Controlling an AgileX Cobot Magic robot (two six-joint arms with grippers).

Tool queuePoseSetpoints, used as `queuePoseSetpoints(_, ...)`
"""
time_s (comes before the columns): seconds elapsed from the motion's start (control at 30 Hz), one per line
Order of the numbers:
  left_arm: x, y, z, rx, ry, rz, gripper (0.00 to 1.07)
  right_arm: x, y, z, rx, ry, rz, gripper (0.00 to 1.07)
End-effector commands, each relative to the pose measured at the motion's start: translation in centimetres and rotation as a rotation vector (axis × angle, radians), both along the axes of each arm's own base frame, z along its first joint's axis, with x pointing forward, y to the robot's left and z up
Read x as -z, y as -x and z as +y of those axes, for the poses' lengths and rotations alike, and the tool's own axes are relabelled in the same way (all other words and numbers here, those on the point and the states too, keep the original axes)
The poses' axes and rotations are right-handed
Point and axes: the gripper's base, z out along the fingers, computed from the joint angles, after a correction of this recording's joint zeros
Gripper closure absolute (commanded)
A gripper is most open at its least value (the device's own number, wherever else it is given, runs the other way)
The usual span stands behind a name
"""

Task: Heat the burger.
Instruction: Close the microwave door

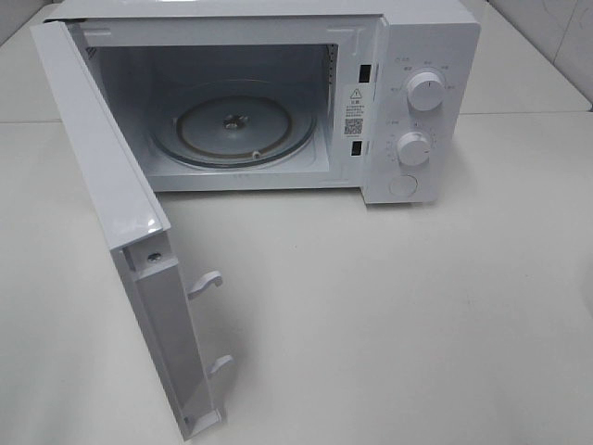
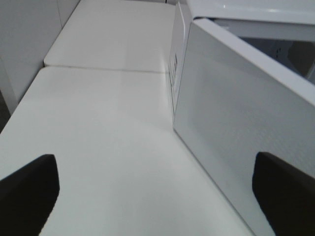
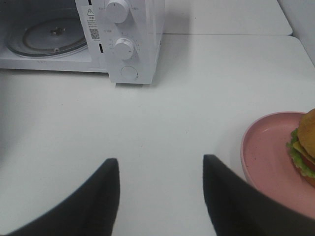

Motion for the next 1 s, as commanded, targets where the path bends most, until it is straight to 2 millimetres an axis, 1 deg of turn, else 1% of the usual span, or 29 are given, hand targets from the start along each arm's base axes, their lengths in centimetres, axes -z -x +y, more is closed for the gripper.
queuePoseSetpoints(0.03, -0.6, -1.9, 0.0, -0.001, 0.009, -0.065, 0.09, 0.0, 0.3, 0.0, 0.003, -0.004, -0.03, 0.54)
queuePoseSetpoints(0.07, -0.5, -2.9, 0.0, -0.003, 0.004, -0.077, 0.12, 0.0, 0.3, 0.0, 0.003, -0.004, -0.03, 0.54)
queuePoseSetpoints(0.1, -0.5, -2.9, 0.0, -0.003, 0.004, -0.077, 0.12, 0.0, 0.3, 0.0, 0.003, -0.004, -0.03, 0.54)
queuePoseSetpoints(0.13, -0.2, -4.7, 0.1, -0.005, -0.009, -0.104, 0.25, 0.0, 0.3, 0.0, 0.003, -0.004, -0.03, 0.54)
queuePoseSetpoints(0.17, 0.3, -6.3, 0.2, -0.012, -0.019, -0.133, 0.45, 0.0, 0.3, 0.0, 0.003, -0.004, -0.03, 0.54)
queuePoseSetpoints(0.2, 0.3, -6.3, 0.2, -0.012, -0.019, -0.133, 0.45, 0.0, 0.3, 0.0, 0.003, -0.004, -0.03, 0.54)
queuePoseSetpoints(0.23, 0.7, -7.1, 0.2, -0.02, -0.016, -0.151, 0.59, 0.0, 0.3, 0.0, 0.003, -0.004, -0.03, 0.54)
queuePoseSetpoints(0.27, 0.7, -7.1, 0.2, -0.02, -0.016, -0.151, 0.59, 0.0, 0.3, 0.0, 0.003, -0.004, -0.03, 0.54)
queuePoseSetpoints(0.3, 1.5, -8.4, 0.3, -0.037, -0.005, -0.184, 0.85, 0.0, 0.3, 0.0, 0.003, -0.004, -0.03, 0.54)
queuePoseSetpoints(0.33, 2.1, -9.6, 0.5, -0.056, 0.004, -0.23, 1.07, 0.0, 0.3, 0.0, 0.003, -0.004, -0.03, 0.54)
queuePoseSetpoints(0.37, 2.1, -9.6, 0.5, -0.056, 0.004, -0.23, 1.07, 0.0, 0.3, 0.0, 0.003, -0.004, -0.03, 0.54)
queuePoseSetpoints(0.4, 2.6, -10.1, 0.6, -0.064, 0.003, -0.242, 1.07, 0.0, 0.3, 0.0, 0.003, -0.004, -0.03, 0.54)
queuePoseSetpoints(0.43, 3.6, -11.1, 0.7, -0.074, 0.0, -0.246, 1.07, 0.0, 0.3, 0.0, 0.003, -0.004, -0.03, 0.54)
queuePoseSetpoints(0.47, 3.6, -11.1, 0.7, -0.074, 0.0, -0.246, 1.07, 0.0, 0.3, 0.0, 0.003, -0.004, -0.03, 0.54)
queuePoseSetpoints(0.5, 4.4, -11.8, 0.7, -0.083, 0.001, -0.24, 1.07, 0.0, 0.3, 0.0, 0.003, -0.004, -0.03, 0.54)
queuePoseSetpoints(0.53, 4.4, -11.8, 0.7, -0.083, 0.001, -0.24, 1.07, 0.0, 0.3, 0.0, 0.003, -0.004, -0.03, 0.54)
queuePoseSetpoints(0.6, 5.6, -13.0, 0.7, -0.086, 0.01, -0.206, 1.07, 0.0, 0.3, 0.0, 0.003, -0.004, -0.03, 0.54)
queuePoseSetpoints(0.63, 5.6, -13.0, 0.7, -0.086, 0.01, -0.206, 1.07, 0.0, 0.3, 0.0, 0.003, -0.004, -0.03, 0.54)
queuePoseSetpoints(0.67, 6.0, -13.4, 0.7, -0.078, 0.003, -0.189, 1.07, 0.0, 0.3, 0.0, 0.003, -0.004, -0.03, 0.54)
queuePoseSetpoints(0.7, 6.7, -14.3, 0.5, -0.051, -0.007, -0.171, 1.07, 0.0, 0.3, 0.0, 0.003, -0.004, -0.03, 0.54)
queuePoseSetpoints(0.73, 6.7, -14.3, 0.5, -0.051, -0.007, -0.171, 1.07, 0.0, 0.3, 0.0, 0.003, -0.004, -0.03, 0.54)
queuePoseSetpoints(0.77, 7.0, -14.6, 0.3, -0.024, -0.024, -0.167, 1.07, 0.0, 0.3, 0.0, 0.003, -0.004, -0.03, 0.54)
queuePoseSetpoints(0.8, 7.5, -15.4, -0.2, 0.033, -0.033, -0.174, 1.07, 0.0, 0.3, 0.0, 0.003, -0.004, -0.03, 0.54)
queuePoseSetpoints(0.83, 7.5, -15.4, -0.2, 0.033, -0.033, -0.174, 1.07, 0.0, 0.3, 0.0, 0.003, -0.004, -0.03, 0.54)
queuePoseSetpoints(0.9, 8.3, -16.6, -0.9, 0.103, 0.013, -0.193, 1.07, 0.0, 0.3, 0.0, 0.003, -0.004, -0.03, 0.54)
queuePoseSetpoints(0.93, 8.3, -16.6, -0.9, 0.103, 0.013, -0.193, 1.07, 0.0, 0.3, 0.0, 0.003, -0.004, -0.03, 0.54)
queuePoseSetpoints(0.97, 8.9, -17.2, -1.3, 0.141, 0.043, -0.19, 1.07, 0.0, 0.3, 0.0, 0.003, -0.004, -0.03, 0.54)
queuePoseSetpoints(1.0, 8.9, -17.2, -1.3, 0.141, 0.043, -0.19, 1.07, 0.0, 0.3, 0.0, 0.003, -0.004, -0.03, 0.54)
